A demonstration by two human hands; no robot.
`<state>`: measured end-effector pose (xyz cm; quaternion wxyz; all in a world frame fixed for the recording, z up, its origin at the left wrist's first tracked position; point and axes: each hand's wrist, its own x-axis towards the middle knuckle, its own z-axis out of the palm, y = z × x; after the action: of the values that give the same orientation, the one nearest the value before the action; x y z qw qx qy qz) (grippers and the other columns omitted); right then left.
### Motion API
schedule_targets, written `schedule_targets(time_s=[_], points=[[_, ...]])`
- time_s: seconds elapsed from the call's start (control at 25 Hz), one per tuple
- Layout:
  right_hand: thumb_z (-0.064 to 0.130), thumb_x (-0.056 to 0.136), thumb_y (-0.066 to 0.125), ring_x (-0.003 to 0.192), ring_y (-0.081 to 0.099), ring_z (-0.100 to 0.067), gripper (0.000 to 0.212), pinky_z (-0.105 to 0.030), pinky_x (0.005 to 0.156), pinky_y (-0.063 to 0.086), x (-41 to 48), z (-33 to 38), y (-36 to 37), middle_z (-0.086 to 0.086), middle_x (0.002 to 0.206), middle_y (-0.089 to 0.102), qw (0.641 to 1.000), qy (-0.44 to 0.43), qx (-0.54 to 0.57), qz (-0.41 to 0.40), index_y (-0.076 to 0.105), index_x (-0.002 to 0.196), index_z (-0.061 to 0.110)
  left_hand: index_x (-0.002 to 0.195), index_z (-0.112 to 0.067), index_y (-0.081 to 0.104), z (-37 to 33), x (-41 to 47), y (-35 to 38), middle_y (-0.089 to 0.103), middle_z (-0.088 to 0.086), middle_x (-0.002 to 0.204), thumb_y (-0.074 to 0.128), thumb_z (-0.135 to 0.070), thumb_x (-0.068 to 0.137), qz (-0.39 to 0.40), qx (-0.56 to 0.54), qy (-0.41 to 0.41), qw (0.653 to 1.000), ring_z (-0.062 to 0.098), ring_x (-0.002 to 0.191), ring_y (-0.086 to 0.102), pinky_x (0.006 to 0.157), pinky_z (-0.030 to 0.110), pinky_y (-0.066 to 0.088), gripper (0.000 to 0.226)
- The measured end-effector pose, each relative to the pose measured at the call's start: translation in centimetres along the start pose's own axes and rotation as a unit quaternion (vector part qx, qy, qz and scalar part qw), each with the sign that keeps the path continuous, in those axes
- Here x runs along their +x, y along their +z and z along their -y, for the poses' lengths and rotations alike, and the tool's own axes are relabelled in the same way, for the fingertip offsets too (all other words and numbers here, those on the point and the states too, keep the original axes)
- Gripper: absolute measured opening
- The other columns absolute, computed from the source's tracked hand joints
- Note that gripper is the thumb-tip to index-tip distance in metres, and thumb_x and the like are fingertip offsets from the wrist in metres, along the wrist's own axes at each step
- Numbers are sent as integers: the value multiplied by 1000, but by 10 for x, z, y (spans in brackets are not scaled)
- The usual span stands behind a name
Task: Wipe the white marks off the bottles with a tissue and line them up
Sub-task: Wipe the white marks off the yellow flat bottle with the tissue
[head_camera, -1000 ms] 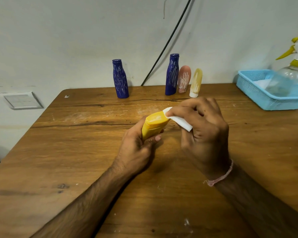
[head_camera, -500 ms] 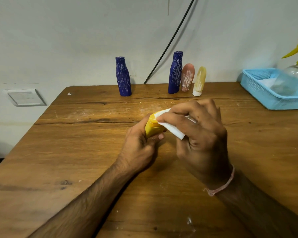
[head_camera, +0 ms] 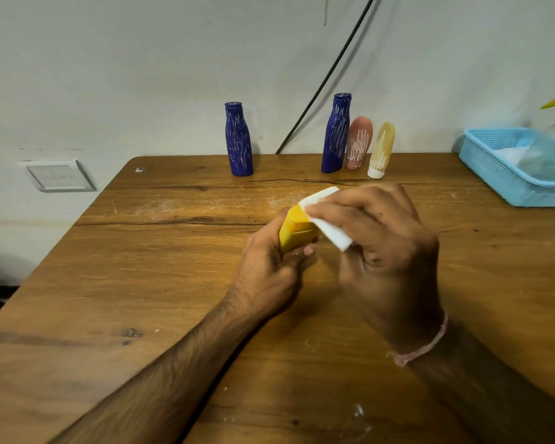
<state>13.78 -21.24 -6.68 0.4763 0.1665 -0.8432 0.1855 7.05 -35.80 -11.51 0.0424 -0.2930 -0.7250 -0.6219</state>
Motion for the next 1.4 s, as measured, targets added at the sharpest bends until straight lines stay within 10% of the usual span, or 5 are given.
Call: schedule_targets(time_s=[1.4], points=[[-10,87,68,106,65,-28,30,-32,92,53,6,-11,-2,-14,112,72,997,-57,34,40,73,115,1,120,-27,63,8,3,0,74,-7,104,67,-14,89,1,-24,0,1000,14,99,70,86,37,57,34]])
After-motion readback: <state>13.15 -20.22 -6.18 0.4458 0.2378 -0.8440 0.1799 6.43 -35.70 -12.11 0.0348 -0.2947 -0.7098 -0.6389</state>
